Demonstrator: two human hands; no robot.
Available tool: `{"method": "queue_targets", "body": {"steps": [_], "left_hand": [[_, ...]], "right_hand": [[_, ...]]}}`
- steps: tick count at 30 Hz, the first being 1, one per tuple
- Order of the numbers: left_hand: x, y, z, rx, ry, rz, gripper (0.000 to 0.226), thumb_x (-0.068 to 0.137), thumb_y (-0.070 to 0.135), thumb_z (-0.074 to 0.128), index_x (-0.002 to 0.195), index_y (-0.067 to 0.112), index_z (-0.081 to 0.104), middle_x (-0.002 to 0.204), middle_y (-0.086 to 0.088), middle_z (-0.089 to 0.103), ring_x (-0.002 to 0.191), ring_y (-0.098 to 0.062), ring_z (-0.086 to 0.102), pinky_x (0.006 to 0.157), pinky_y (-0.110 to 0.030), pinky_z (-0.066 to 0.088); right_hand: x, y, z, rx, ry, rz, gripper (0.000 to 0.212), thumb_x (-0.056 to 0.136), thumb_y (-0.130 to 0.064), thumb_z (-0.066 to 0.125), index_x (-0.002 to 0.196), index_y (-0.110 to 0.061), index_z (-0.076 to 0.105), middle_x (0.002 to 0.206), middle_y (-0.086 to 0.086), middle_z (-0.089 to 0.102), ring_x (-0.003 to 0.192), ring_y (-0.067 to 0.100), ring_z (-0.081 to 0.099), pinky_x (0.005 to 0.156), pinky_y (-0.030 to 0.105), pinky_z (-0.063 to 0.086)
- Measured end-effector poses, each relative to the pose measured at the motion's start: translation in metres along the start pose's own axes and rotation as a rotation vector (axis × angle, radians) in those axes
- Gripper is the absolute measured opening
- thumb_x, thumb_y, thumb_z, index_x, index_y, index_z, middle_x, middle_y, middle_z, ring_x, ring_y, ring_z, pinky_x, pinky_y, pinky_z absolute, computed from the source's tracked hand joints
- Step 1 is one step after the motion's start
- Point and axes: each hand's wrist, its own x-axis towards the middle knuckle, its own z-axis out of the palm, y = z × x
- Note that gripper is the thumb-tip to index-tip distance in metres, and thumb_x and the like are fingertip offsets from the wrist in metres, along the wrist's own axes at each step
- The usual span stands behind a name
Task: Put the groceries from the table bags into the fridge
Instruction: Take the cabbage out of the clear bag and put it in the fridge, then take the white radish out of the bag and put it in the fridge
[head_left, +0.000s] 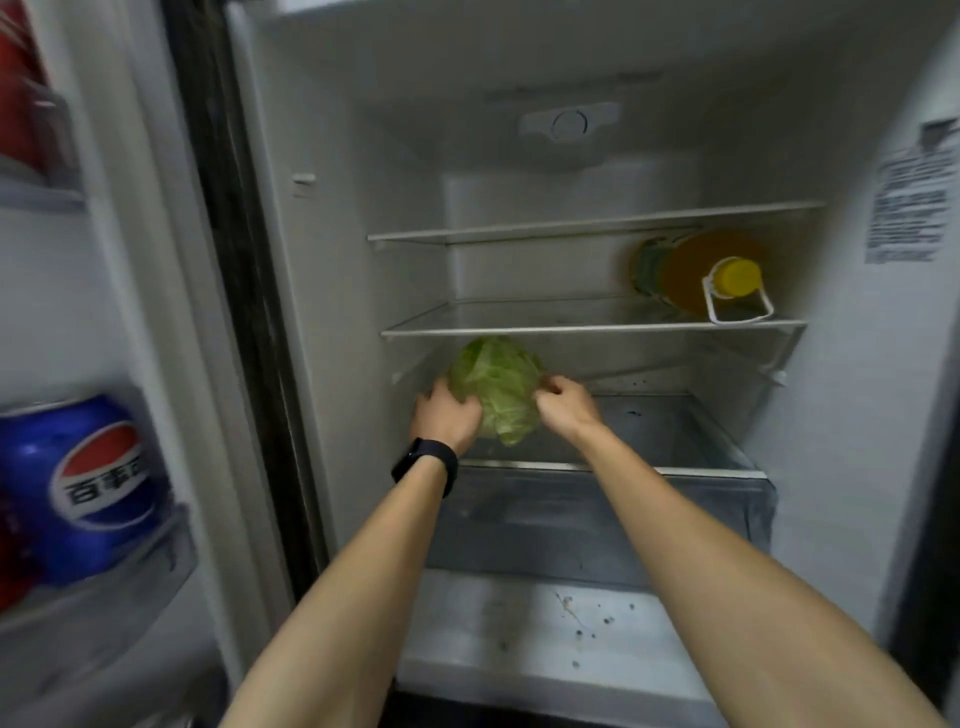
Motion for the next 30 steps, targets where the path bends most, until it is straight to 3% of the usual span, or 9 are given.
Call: {"method": "queue_targets", "body": {"steps": [5,9,13,16,25,30], "left_hand": [[-0.098,0.001,-0.022,0.152,-0.071,0.089,0.054,0.087,0.042,0.053,0.139,0.029,0.049,0.136,-0.011,0.053,0.117,-0.031,0.056,0.1,-0.041,0.047],[-0.2,-0.022,-0.046,0.216,-0.014,0.253,0.049,0.089,0.044,0.053,0.137,0.032,0.051,0.134,-0.002,0.056,0.122,-0.023,0.054,0.1,-0.039,0.046],[-0.305,-0.06,-0.085,0.318,0.042,0.307,0.05,0.092,0.044,0.055,0.141,0.036,0.046,0.136,0.006,0.053,0.126,-0.015,0.046,0.101,-0.036,0.045],[-0.377,-0.097,-0.12,0.439,0.069,0.249,0.049,0.092,0.043,0.055,0.141,0.037,0.046,0.136,0.008,0.053,0.126,-0.015,0.045,0.098,-0.037,0.047],[-0.57,-0.222,-0.255,0.679,0.184,-0.113,0.039,0.09,0.039,0.058,0.129,0.035,0.06,0.127,0.006,0.062,0.122,-0.019,0.051,0.099,-0.04,0.045],[-0.688,-0.274,-0.368,0.813,0.257,-0.333,0.038,0.093,0.039,0.056,0.13,0.033,0.061,0.128,0.004,0.062,0.124,-0.019,0.051,0.105,-0.041,0.041]], "right_hand": [[-0.095,0.001,-0.024,-0.044,0.015,-0.162,0.029,0.092,-0.032,0.059,0.119,-0.03,0.07,0.125,-0.002,0.07,0.12,0.02,0.06,0.098,0.025,0.042],[-0.199,0.019,-0.039,-0.097,0.02,-0.354,0.025,0.095,-0.029,0.061,0.118,-0.029,0.072,0.121,-0.007,0.07,0.117,0.014,0.061,0.095,0.023,0.041],[-0.303,0.048,-0.034,-0.176,-0.02,-0.51,0.029,0.099,-0.034,0.055,0.126,-0.034,0.067,0.137,-0.014,0.059,0.134,0.01,0.045,0.111,0.024,0.03],[-0.375,0.056,-0.018,-0.22,-0.114,-0.553,0.032,0.101,-0.035,0.053,0.131,-0.035,0.063,0.142,-0.018,0.053,0.142,0.007,0.033,0.114,0.023,0.02],[-0.548,0.028,0.098,-0.235,-0.508,-0.731,0.033,0.1,-0.038,0.052,0.13,-0.033,0.064,0.139,-0.013,0.058,0.141,0.016,0.035,0.115,0.031,0.029],[-0.648,-0.012,0.182,-0.197,-0.701,-0.806,0.032,0.101,-0.041,0.051,0.131,-0.039,0.063,0.14,-0.018,0.056,0.143,0.013,0.032,0.115,0.028,0.024]]}}
